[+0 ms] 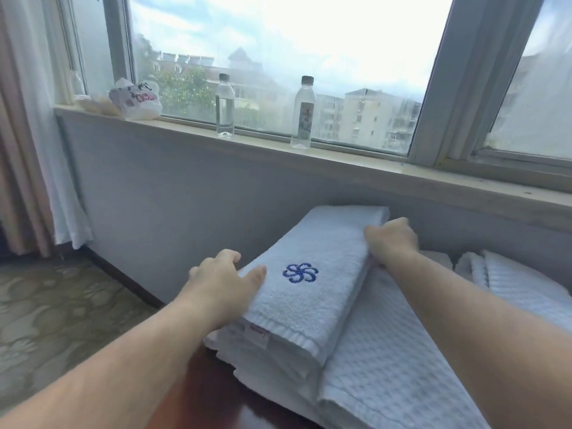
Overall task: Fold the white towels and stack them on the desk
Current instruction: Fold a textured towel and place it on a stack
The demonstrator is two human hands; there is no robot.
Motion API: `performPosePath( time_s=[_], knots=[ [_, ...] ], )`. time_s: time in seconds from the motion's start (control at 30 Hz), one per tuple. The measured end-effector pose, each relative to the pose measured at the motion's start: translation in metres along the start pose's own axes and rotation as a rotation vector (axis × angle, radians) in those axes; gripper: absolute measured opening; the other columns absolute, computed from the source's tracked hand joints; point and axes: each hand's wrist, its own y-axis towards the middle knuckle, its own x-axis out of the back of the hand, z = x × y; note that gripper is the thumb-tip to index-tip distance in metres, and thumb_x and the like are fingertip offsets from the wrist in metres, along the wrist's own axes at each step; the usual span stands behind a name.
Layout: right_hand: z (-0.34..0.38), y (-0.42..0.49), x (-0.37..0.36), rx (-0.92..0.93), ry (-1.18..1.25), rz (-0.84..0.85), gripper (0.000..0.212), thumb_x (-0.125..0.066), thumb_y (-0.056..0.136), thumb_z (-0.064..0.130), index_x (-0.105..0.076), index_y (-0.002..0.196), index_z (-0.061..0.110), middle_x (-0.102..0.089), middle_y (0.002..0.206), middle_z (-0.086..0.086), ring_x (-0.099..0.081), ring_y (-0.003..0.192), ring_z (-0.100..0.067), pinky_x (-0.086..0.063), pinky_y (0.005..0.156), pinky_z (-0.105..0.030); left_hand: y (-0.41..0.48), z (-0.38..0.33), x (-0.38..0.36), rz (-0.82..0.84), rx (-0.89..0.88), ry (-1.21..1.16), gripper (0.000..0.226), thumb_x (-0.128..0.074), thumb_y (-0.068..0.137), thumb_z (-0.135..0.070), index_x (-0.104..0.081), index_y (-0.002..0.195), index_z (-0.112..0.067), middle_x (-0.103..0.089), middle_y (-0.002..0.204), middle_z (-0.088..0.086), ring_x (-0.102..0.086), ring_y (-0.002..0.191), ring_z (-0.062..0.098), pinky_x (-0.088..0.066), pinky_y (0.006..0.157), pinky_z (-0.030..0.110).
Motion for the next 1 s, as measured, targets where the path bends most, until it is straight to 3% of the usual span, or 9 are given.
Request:
performPosePath(
  time_s=[0.07, 0.1, 0.17, 0.27, 0.4, 0.5, 0.67, 0.8, 1.0],
  knots=[
    [-0.003, -0.007, 0.001, 0.313, -0.277, -0.232, 0.039, -0.054, 0.094, 0.03, -0.053, 0.13, 0.014, -0.053, 0.129, -0.014, -0.048, 0.12, -0.035, -0.039, 0.09, -0.04, -0.008, -0.01, -0.003, -0.143, -0.18, 0.139, 0.07, -0.041, 0.088, -0.071, -0.04, 0.147, -0.035, -0.044, 0.147, -0.007, -0.03, 0.139, 0.016, -0.03, 0.113, 0.039],
    [-0.001, -0.01, 0.001, 0.45, -0.297, -0.253, 0.036, -0.053, 0.094, 0.032, -0.058, 0.127, 0.02, -0.052, 0.132, -0.011, -0.044, 0.124, -0.032, -0.035, 0.093, -0.04, -0.011, -0.014, -0.006, -0.112, -0.254, 0.144, 0.08, -0.036, 0.081, -0.079, -0.037, 0.149, -0.037, -0.039, 0.151, -0.01, -0.025, 0.142, 0.014, -0.026, 0.114, 0.038],
    [0.004, -0.011, -0.003, 0.55, -0.345, -0.087, 0.036, -0.048, 0.096, 0.042, -0.064, 0.127, 0.03, -0.049, 0.144, -0.004, -0.038, 0.135, -0.025, -0.031, 0.104, -0.041, -0.017, -0.02, -0.017, 0.045, -0.316, 0.173, 0.109, -0.028, 0.064, -0.094, -0.028, 0.155, -0.034, -0.03, 0.159, -0.013, -0.021, 0.147, 0.011, -0.022, 0.119, 0.036],
    [0.006, -0.013, -0.013, 0.477, -0.507, 0.339, 0.05, -0.034, 0.104, 0.051, -0.047, 0.148, 0.032, -0.026, 0.165, -0.005, -0.019, 0.153, -0.027, -0.016, 0.122, -0.044, -0.02, -0.018, -0.033, 0.17, -0.289, 0.314, 0.131, -0.028, 0.049, -0.1, -0.014, 0.16, -0.03, -0.016, 0.166, -0.009, -0.015, 0.152, 0.016, -0.018, 0.123, 0.04],
    [0.01, -0.021, -0.015, 0.403, -0.543, 0.433, 0.054, -0.022, 0.108, 0.047, -0.022, 0.16, 0.032, -0.001, 0.171, -0.002, 0.001, 0.157, -0.029, -0.003, 0.126, -0.045, -0.019, -0.015, -0.04, 0.173, -0.215, 0.284, 0.133, -0.031, 0.046, -0.102, -0.007, 0.159, -0.037, -0.005, 0.168, -0.012, -0.005, 0.154, 0.013, -0.014, 0.125, 0.043],
    [0.009, -0.042, 0.0, 0.452, -0.585, 0.4, 0.054, -0.021, 0.108, 0.046, -0.026, 0.159, 0.031, -0.007, 0.171, -0.003, -0.01, 0.156, -0.027, -0.013, 0.125, -0.045, -0.026, -0.017, -0.038, 0.155, -0.215, 0.29, 0.124, -0.032, 0.057, -0.099, -0.008, 0.16, -0.034, -0.004, 0.168, -0.008, -0.002, 0.155, 0.014, -0.009, 0.125, 0.042],
    [-0.006, -0.105, 0.044, 0.56, -0.589, 0.454, 0.048, -0.039, 0.106, 0.047, -0.048, 0.147, 0.026, -0.045, 0.155, -0.002, -0.042, 0.141, -0.024, -0.032, 0.112, -0.036, -0.064, -0.007, -0.025, 0.159, -0.252, 0.372, 0.089, -0.032, 0.091, -0.077, -0.004, 0.161, -0.031, 0.003, 0.169, -0.007, 0.005, 0.155, 0.013, -0.004, 0.126, 0.039],
    [-0.035, -0.156, 0.081, 0.501, -0.697, 0.402, 0.052, -0.044, 0.104, 0.043, -0.041, 0.152, 0.025, -0.047, 0.152, 0.001, -0.05, 0.131, -0.023, -0.045, 0.1, -0.037, -0.117, -0.003, -0.002, 0.232, -0.232, 0.283, 0.082, -0.038, 0.096, -0.068, -0.009, 0.161, -0.026, -0.004, 0.169, -0.008, -0.001, 0.155, 0.011, -0.011, 0.126, 0.04],
    [-0.066, -0.221, 0.17, 0.445, -0.566, 0.221, 0.046, -0.05, 0.098, 0.04, -0.051, 0.142, 0.026, -0.05, 0.148, -0.001, -0.052, 0.128, -0.021, -0.044, 0.095, -0.036, -0.198, -0.031, 0.028, 0.193, -0.278, 0.166, 0.073, -0.041, 0.1, -0.058, -0.021, 0.16, -0.02, -0.023, 0.166, -0.006, -0.018, 0.152, 0.012, -0.019, 0.123, 0.034]
  ],
)
